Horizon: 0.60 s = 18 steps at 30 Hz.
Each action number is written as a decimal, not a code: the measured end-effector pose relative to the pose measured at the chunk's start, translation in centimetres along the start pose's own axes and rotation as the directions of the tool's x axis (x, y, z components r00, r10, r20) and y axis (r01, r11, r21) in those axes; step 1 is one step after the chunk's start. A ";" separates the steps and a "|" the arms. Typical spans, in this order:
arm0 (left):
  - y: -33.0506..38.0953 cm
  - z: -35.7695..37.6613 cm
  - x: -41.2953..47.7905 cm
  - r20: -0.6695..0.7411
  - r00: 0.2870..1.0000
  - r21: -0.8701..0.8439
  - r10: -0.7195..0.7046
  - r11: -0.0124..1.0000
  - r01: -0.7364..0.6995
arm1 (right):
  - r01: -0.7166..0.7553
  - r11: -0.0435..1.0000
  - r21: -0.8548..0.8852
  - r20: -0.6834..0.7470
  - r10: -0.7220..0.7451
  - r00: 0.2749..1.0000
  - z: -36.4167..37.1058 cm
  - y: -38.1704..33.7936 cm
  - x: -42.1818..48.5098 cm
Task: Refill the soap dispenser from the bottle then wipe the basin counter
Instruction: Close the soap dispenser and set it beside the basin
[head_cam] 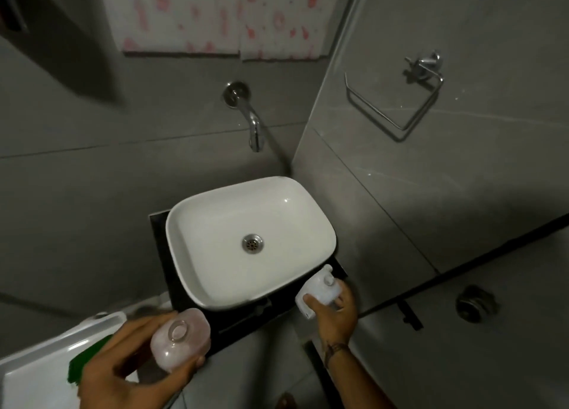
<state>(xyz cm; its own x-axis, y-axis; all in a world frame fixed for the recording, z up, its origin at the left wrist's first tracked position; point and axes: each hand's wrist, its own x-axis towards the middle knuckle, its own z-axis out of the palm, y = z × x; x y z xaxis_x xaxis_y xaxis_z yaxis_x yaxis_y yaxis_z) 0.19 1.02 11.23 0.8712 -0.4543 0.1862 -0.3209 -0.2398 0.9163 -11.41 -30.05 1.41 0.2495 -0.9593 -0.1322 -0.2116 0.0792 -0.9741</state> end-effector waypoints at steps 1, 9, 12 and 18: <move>0.2 0.5 0.0 0.014 1.000 -0.002 -0.010 1.000 0.010 | -0.015 1.000 0.019 -0.021 0.016 1.000 0.0 0.5 0.9; 0.9 2.8 0.2 0.082 0.993 -0.012 -0.086 0.996 0.087 | -0.102 0.987 0.124 -0.124 0.117 0.985 1.7 1.7 4.8; 0.6 3.3 0.4 0.076 0.994 -0.012 -0.082 0.996 0.083 | -0.114 0.983 0.141 -0.113 0.130 0.985 1.8 2.0 5.2; 0.1 3.9 1.3 0.036 0.999 -0.037 -0.024 0.999 0.025 | -0.128 0.991 0.046 -0.029 0.130 0.991 1.3 2.7 5.4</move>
<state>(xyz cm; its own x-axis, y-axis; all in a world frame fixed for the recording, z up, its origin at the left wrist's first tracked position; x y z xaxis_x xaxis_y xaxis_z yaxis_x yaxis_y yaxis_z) -0.17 -2.88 10.18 0.8645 -0.4794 0.1512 -0.2849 -0.2196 0.9331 -9.40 -34.63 -2.13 0.1920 -0.9485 -0.2519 -0.1977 0.2140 -0.9566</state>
